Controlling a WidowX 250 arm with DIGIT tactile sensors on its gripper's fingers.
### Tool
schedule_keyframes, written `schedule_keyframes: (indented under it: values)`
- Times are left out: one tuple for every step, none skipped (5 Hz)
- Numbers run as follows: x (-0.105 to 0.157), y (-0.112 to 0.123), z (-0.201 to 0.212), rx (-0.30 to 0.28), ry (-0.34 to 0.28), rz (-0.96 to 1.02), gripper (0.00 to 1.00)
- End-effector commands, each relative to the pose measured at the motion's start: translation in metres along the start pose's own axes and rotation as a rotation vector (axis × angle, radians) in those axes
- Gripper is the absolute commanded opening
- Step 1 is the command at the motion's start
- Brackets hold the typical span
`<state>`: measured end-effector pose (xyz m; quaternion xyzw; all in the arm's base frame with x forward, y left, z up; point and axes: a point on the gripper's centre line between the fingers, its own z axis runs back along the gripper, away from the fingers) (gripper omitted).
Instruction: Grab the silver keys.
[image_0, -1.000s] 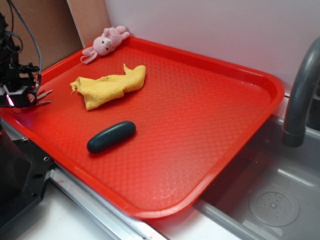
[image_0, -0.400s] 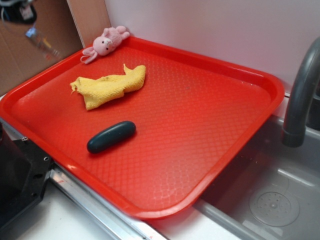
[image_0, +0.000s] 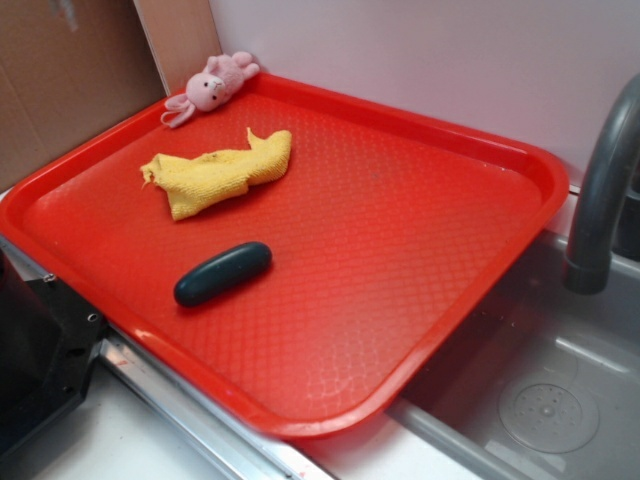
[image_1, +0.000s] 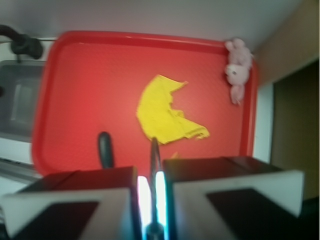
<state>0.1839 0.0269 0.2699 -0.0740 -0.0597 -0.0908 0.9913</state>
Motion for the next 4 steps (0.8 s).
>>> schedule_keyframes:
  values:
    - [-0.002, 0.007, -0.019, -0.015, 0.020, -0.003, 0.00]
    - [0.002, 0.012, -0.040, -0.001, 0.066, 0.015, 0.00]
    - [0.005, 0.011, -0.050, 0.006, 0.087, 0.023, 0.00]
    - [0.004, 0.009, -0.057, 0.023, 0.124, 0.037, 0.00]
